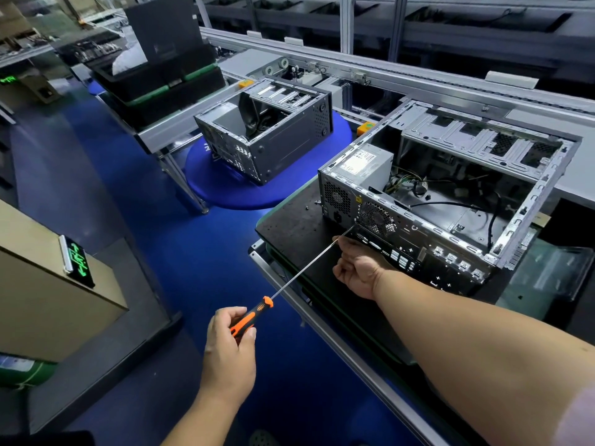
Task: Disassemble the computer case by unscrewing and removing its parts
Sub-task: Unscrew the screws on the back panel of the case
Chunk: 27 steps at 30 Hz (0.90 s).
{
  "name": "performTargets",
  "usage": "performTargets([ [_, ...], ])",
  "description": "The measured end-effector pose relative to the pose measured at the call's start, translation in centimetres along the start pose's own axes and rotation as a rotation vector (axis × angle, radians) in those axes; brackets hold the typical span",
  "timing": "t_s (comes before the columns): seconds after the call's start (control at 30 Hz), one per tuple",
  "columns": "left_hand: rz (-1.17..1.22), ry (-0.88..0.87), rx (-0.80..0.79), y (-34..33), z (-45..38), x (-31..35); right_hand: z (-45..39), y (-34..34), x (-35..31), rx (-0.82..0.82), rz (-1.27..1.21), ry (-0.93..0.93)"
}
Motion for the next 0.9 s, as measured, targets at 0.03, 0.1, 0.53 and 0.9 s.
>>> performTargets([
  [0.03,-0.005,-0.002,0.017,0.0,-0.1,-0.1,-0.1,0.0,0.0,0.001,-0.003,-0.001],
  [0.1,0.012,0.031,0.015,0.2,-0.2,-0.4,-0.1,0.1,0.1,0.003,-0.005,-0.001],
  [0.53,0.614,0.42,-0.141,0.4,-1.4,-2.0,0.2,-0.1,-0.1,0.006,-0.004,-0.006],
  [0.9,0.617,0.488,-0.19,0.2,-1.0,-0.7,0.7,-0.3,-0.2,0.012,-0.026,-0.006],
])
Point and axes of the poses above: each hand's wrist, its own z-axis away from the middle knuckle, its own y-axis out of the back of the hand, x = y × z, the point moved 1 cm from there along -z, towards the middle knuckle, and after that the axes turned 3 degrees about -x, right-handed, at the moved point
